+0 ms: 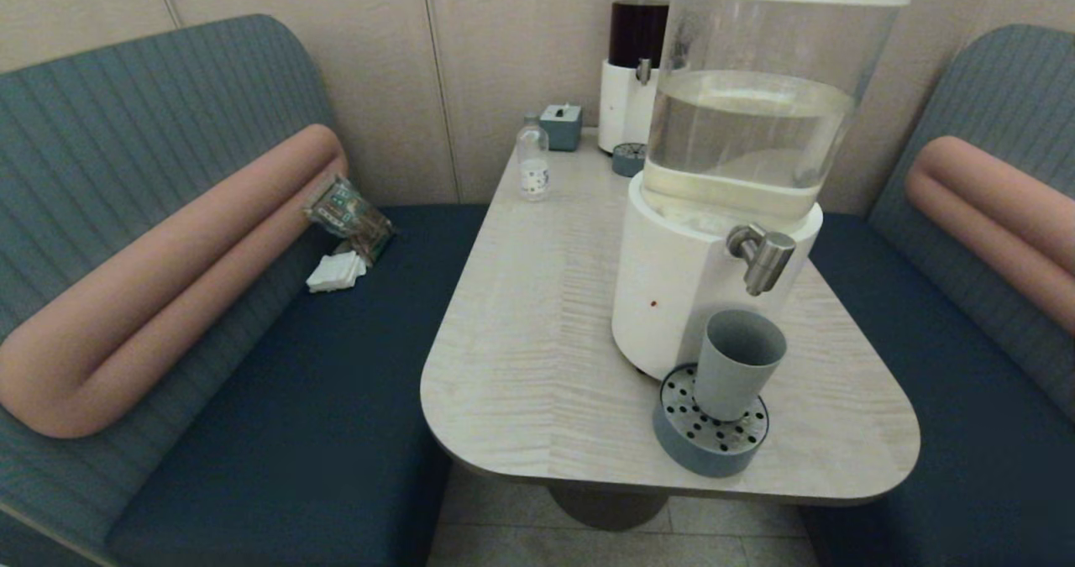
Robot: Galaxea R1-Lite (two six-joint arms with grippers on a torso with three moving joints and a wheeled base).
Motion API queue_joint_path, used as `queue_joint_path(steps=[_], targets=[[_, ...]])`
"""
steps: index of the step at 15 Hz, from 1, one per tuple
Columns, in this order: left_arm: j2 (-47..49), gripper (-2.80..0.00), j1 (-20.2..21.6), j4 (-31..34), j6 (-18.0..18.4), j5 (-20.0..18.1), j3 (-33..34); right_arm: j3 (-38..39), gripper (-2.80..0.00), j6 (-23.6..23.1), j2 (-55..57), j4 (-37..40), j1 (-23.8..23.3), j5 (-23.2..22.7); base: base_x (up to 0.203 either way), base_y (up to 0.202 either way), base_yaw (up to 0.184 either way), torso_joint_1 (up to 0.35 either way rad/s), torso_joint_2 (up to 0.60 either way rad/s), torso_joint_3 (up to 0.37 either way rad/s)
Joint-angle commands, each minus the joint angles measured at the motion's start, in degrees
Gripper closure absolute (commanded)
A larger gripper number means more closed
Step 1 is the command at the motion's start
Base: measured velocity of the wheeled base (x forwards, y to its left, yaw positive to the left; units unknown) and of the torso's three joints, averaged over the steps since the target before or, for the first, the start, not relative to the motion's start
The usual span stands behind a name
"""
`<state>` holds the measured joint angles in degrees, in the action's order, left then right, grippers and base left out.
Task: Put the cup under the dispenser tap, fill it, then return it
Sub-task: Turn on the faucet
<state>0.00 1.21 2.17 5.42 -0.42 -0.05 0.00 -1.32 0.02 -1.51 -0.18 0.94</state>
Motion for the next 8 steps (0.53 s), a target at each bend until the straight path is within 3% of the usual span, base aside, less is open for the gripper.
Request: queue_joint_path(steps=[1,3,8], targets=[[0.2,0.0,0.0,0.0,0.0,0.0,0.0,-1.1,0.0,0.1,0.2,1.4,0.0,0.1,0.0,0.0,0.0,0.0,0.0,0.0],[0.3,0.0,0.0,0.0,0.0,0.0,0.0,-10.9,0.0,1.6,3.6,5.0,0.0,0.0,0.0,0.0,0.0,0.0,0.0,0.0],[0.3,0.0,0.0,0.0,0.0,0.0,0.0,-57.7,0.0,7.7,34.2,14.1,0.1,-0.1,0.0,0.0,0.0,0.0,0.0,0.0]])
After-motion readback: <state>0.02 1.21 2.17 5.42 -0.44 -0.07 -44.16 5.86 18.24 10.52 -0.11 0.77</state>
